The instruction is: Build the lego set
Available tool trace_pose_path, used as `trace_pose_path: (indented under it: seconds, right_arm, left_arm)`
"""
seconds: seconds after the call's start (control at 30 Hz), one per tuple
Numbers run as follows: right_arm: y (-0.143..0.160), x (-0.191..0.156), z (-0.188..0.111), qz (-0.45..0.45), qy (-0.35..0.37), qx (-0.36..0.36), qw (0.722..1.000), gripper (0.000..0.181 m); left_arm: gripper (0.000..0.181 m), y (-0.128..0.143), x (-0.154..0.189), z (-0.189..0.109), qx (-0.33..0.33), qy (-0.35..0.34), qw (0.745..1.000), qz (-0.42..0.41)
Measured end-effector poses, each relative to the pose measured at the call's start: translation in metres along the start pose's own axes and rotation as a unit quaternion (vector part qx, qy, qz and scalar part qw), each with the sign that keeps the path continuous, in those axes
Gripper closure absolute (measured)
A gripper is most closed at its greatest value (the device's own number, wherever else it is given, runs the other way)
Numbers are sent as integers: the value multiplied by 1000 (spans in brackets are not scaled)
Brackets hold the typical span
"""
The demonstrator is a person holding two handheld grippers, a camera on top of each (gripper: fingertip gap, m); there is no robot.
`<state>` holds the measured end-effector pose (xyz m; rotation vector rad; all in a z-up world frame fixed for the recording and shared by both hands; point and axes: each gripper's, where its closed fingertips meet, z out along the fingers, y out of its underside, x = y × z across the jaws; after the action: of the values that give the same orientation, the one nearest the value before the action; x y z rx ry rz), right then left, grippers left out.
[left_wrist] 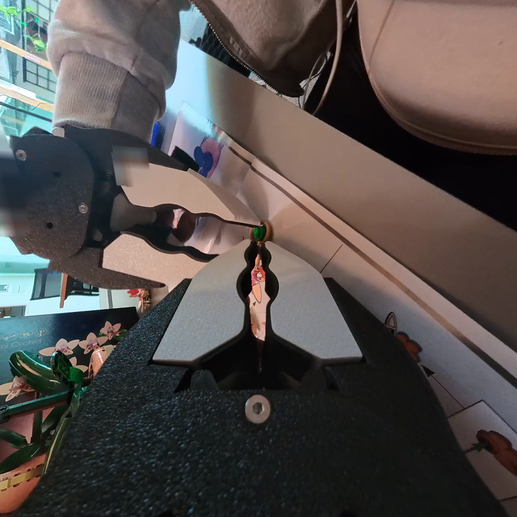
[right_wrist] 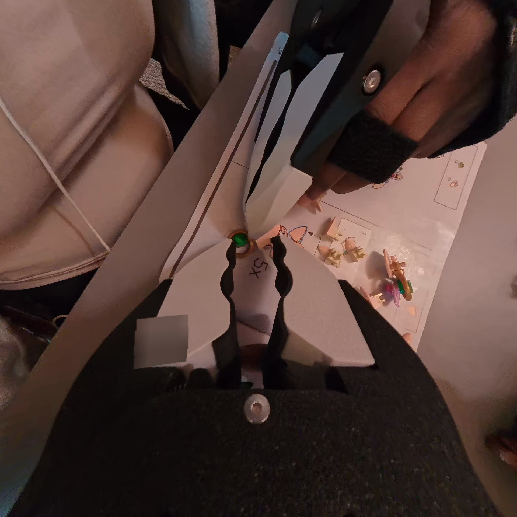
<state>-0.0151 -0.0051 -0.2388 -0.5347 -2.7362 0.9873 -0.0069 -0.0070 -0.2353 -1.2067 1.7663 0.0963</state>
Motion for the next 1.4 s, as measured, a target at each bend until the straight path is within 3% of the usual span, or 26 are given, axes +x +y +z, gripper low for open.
trace_pose_path:
  seconds: [0.1,0.2,0.77,1.07,1.4]
  right_arm:
    - [-1,6,0,-14,5,0,1000,143]
    - [-2,2,2,-31,-23,3,999,150]
    - [-3,1,3,-109,-111,-7,988,151]
    - [1,5,-5,-75,-32,-20,996,146]
    - [-5,7,-9,4,75,35,997,144]
  left_arm:
    - [178,0,0,0,1,0,1000,2]
    - [178,0,0,0,1,0,1000,2]
    - [178,0,0,0,10,3,1000,-9]
    - [178,0,0,0,12,0,1000,-17]
    - [178,0,0,0,13,0,1000,-19]
